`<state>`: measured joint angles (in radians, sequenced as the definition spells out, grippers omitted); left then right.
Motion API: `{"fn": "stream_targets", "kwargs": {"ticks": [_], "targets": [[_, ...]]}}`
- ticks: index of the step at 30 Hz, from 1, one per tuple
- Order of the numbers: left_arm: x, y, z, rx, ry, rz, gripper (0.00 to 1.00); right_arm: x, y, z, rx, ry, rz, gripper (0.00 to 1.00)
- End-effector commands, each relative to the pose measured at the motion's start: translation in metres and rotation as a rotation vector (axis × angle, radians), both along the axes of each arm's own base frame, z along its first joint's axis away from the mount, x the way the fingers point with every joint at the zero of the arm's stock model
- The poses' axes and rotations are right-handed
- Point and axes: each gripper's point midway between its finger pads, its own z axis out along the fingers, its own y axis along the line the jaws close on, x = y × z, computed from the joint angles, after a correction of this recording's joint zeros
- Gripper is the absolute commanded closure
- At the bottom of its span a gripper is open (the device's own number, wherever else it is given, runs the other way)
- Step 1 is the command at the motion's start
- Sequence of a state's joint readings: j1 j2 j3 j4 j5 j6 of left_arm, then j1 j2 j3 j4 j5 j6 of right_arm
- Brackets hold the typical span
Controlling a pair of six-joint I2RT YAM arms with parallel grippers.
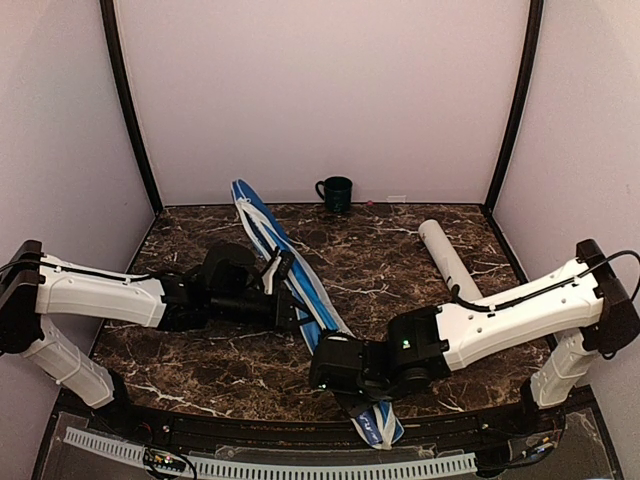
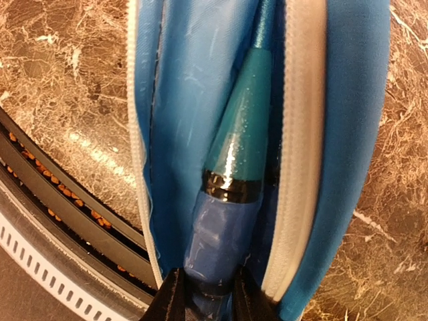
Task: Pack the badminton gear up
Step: Adjust the racket in the racket bag, then pass from the left arm to the right
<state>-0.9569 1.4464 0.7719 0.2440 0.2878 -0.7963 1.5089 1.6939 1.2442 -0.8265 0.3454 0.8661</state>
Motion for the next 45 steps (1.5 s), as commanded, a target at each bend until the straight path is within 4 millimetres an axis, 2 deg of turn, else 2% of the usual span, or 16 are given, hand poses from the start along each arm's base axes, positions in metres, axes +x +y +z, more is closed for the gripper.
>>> {"fn": "stream_targets", "kwargs": {"ticks": [1, 9, 14, 17, 18, 21, 24, 28, 31, 33, 38, 45], "targets": [[-0.033, -0.024, 0.045, -0.128, -0.032, -0.189, 1.00, 0.036, 0.012, 0.008, 0.084, -0.143, -0.032, 0.94], [-0.035, -0.025, 0.053, -0.147, -0.017, -0.196, 1.00, 0.048, -0.007, -0.021, 0.058, -0.138, -0.084, 0.94], [-0.030, -0.020, 0.056, -0.133, -0.034, -0.164, 1.00, 0.048, -0.006, -0.020, 0.065, -0.135, -0.088, 0.94], [-0.023, -0.015, 0.058, -0.129, -0.049, -0.129, 1.00, 0.047, -0.007, -0.017, 0.067, -0.134, -0.091, 0.87], [-0.020, -0.012, 0.055, -0.116, -0.051, -0.112, 1.00, 0.045, -0.004, -0.013, 0.091, -0.124, -0.076, 0.83], [-0.011, 0.000, 0.038, -0.067, -0.022, -0.057, 1.00, 0.036, 0.018, 0.022, 0.243, -0.090, 0.000, 0.57], [-0.002, 0.009, 0.032, -0.067, -0.008, -0.019, 1.00, 0.021, 0.039, 0.060, 0.417, -0.041, 0.090, 0.43], [0.004, 0.011, 0.036, -0.083, -0.018, -0.012, 1.00, -0.005, 0.058, 0.104, 0.600, 0.026, 0.239, 0.33], [0.004, 0.011, 0.034, -0.072, -0.028, -0.023, 1.00, -0.007, 0.058, 0.121, 0.665, 0.013, 0.265, 0.27], [0.003, 0.013, 0.030, -0.064, -0.027, -0.027, 1.00, 0.005, 0.051, 0.118, 0.643, -0.026, 0.213, 0.24], [-0.005, 0.020, 0.019, -0.069, -0.026, -0.039, 1.00, 0.053, 0.025, 0.095, 0.591, -0.064, -0.032, 0.25], [-0.016, 0.037, -0.002, -0.066, -0.028, -0.030, 1.00, 0.098, 0.030, 0.104, 0.608, -0.160, -0.090, 0.22]]}}
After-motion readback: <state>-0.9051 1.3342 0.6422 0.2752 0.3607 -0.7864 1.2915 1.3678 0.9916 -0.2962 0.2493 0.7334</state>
